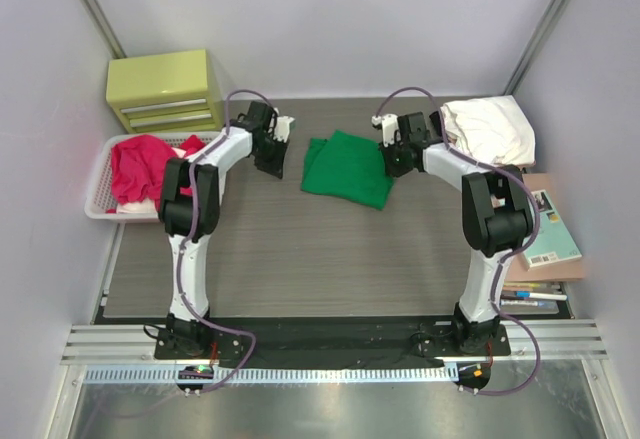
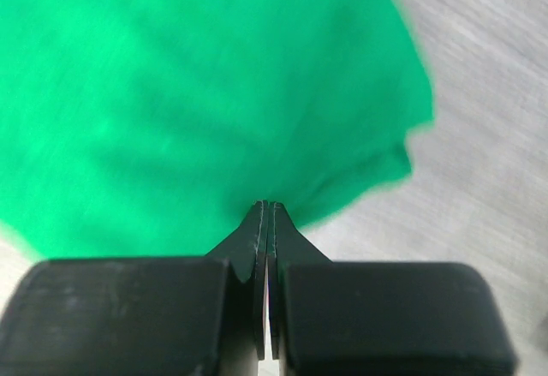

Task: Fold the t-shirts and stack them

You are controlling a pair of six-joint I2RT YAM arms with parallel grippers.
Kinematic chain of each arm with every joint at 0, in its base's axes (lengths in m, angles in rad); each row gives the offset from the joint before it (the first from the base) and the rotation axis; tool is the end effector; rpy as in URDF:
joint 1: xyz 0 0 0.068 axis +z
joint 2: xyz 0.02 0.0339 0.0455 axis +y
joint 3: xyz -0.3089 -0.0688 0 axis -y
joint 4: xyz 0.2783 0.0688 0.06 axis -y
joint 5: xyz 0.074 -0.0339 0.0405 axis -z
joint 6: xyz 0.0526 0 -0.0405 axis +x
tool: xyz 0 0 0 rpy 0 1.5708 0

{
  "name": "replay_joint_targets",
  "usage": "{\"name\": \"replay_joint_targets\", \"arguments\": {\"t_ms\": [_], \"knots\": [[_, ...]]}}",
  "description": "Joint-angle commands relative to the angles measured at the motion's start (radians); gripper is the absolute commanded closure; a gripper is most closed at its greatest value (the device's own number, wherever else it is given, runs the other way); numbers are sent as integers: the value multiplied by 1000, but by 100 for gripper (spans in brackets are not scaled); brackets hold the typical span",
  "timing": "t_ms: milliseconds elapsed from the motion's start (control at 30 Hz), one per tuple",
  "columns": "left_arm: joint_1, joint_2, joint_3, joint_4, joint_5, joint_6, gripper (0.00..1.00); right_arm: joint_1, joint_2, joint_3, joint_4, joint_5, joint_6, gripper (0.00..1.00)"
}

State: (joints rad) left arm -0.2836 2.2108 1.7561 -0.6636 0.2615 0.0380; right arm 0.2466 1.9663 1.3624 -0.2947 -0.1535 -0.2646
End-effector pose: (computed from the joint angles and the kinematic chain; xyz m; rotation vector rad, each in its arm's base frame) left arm 0.5102 -0.1629 0.1807 0.5117 2.6456 -0.4275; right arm 0.4641 0.1251 0.1913 -0.6866 2.3658 0.1816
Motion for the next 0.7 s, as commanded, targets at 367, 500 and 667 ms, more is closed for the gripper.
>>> {"name": "replay_joint_targets", "arguments": {"t_ms": [367,500,667], "knots": [[-68,-725,-570,298,-140,128,100,14,-733,-460,68,43,-111,57],[42,-842,-647,397,-194,123,100,7,-853,-529,111,150,-147,48],[308,-930,-662,412,-94,10,57,-26,-871,-548,106,123,-130,30]]}}
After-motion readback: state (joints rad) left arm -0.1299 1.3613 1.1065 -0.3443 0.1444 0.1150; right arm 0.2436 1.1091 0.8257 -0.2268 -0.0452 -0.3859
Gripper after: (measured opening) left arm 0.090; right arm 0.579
